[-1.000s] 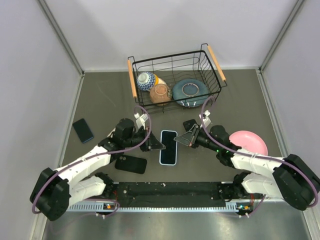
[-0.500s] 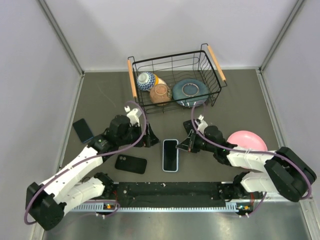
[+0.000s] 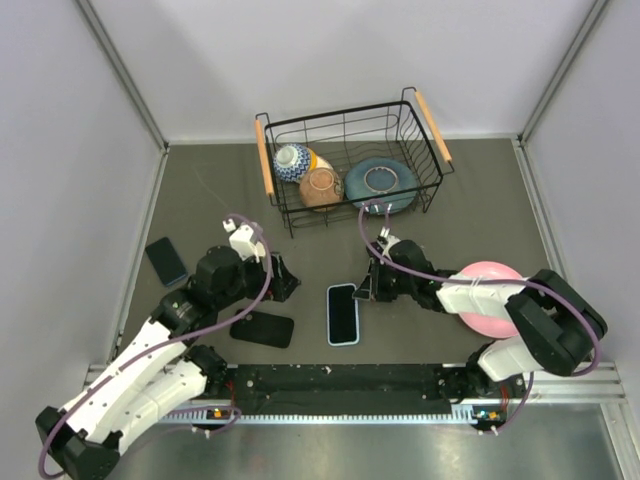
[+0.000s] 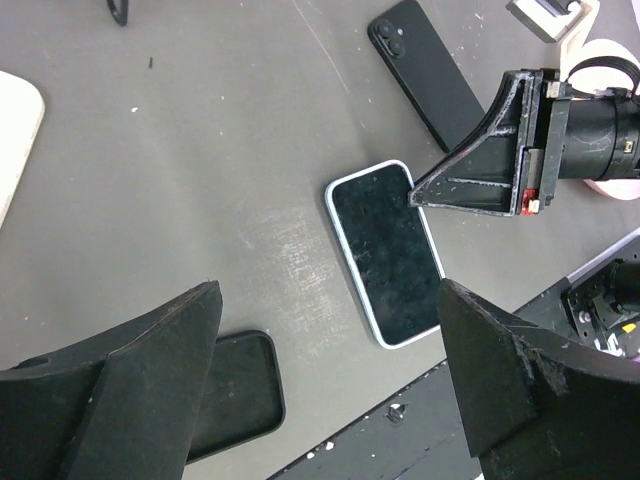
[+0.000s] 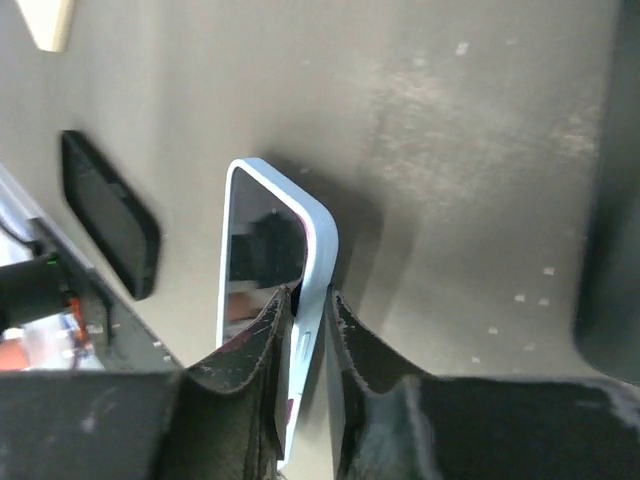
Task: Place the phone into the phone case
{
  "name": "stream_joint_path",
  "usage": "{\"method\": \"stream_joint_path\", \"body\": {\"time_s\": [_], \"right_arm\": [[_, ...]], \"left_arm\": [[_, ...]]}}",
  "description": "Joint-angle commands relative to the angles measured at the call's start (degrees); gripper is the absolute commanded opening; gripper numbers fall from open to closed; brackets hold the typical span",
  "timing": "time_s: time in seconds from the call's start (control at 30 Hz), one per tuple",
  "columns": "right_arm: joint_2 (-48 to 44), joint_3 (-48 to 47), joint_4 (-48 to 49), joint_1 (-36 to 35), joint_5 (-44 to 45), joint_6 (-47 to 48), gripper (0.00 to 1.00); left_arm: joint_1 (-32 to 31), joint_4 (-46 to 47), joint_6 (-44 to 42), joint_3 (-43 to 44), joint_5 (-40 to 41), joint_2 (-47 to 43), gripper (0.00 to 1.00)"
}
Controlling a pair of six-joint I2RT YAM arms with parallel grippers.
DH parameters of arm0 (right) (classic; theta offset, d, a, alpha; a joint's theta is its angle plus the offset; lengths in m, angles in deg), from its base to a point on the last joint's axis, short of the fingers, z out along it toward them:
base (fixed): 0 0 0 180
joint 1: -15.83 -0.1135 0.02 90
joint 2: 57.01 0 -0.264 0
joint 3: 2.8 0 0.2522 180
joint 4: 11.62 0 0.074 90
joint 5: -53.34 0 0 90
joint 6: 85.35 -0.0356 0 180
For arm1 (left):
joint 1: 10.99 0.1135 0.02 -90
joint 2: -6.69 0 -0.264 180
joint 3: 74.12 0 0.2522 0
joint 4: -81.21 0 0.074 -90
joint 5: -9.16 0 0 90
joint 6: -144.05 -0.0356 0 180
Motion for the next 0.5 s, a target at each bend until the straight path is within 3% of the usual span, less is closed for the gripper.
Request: {"method": "stream_joint_path", "body": {"time_s": [0.0,0.1,0.23,0.27,0.4,0.47], "right_arm": [[1.0,-4.2,-5.4,0.1,7.9,4.0,0.24],[-0.1,-5.9,-8.8,0.2,10.2,3.9,0.31],[-4.3,-7.0,-11.8,0.2,11.3,3.5,0.33],[-5.8,-6.6,-11.3,0.2,10.6,3.2,0.32],[-5.3,-5.2,-7.9,0.1,7.4,1.0,0.11],[-4.5,-3.6,-3.8,0.1,4.8,-0.9,0.09]], "left_arm": [[-0.2,0.6,1.4,-2.9,3.3,-4.7,0.93],[-0.2,2.5,2.0,-5.6,2.3,-7.9,0.93],[-0.1,2.5,2.3,-5.5,1.8,-10.2,0.93],[-0.1,2.4,2.3,-5.4,1.8,-10.5,0.93],[-0.1,1.8,2.2,-4.6,2.6,-10.9,0.93],[-0.1,2.0,2.7,-4.7,2.8,-10.9,0.93]]}}
